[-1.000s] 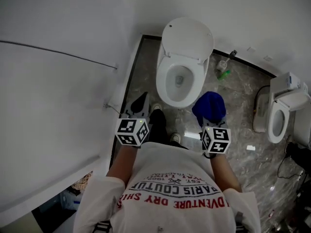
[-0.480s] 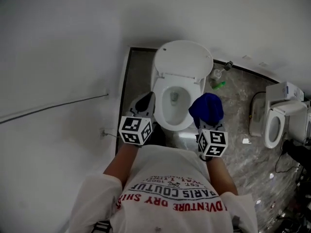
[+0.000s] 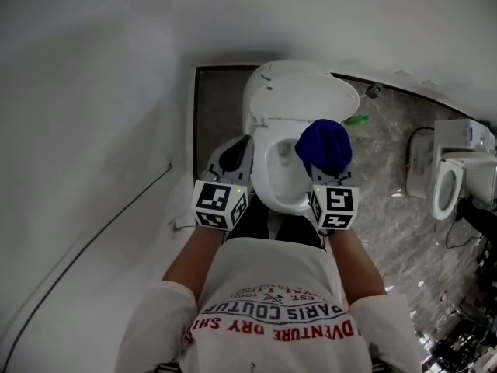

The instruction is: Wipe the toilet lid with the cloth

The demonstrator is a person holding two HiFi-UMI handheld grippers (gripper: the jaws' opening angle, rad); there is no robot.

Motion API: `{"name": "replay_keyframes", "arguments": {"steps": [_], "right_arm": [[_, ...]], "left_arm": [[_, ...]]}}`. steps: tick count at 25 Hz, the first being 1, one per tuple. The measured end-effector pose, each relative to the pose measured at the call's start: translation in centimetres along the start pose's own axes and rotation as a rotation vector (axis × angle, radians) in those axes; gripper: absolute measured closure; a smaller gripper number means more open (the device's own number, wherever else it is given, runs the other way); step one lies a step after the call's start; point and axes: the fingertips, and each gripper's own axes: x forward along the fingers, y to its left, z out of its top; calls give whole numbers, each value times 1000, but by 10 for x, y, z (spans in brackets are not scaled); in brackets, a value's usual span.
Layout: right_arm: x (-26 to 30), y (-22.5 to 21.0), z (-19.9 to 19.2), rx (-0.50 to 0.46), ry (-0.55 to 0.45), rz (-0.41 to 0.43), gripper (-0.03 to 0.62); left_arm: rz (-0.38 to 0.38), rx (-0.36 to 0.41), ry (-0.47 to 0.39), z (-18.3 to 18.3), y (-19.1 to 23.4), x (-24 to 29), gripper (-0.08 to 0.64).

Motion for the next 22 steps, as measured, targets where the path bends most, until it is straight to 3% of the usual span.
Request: {"name": "replay_keyframes", "arguments": {"steps": [6,14,22], "right_arm": [[66,20,-1,-56,-26,106,499],[153,42,-6,-83,-49,216,498],[186,38,-6,-89,-63,232,498]], "left_arm": [[20,-48,33,-24,22,22,554],[121,-137,42,-53,57,40,554],[169,-157,57,-66,49,45,554]]}}
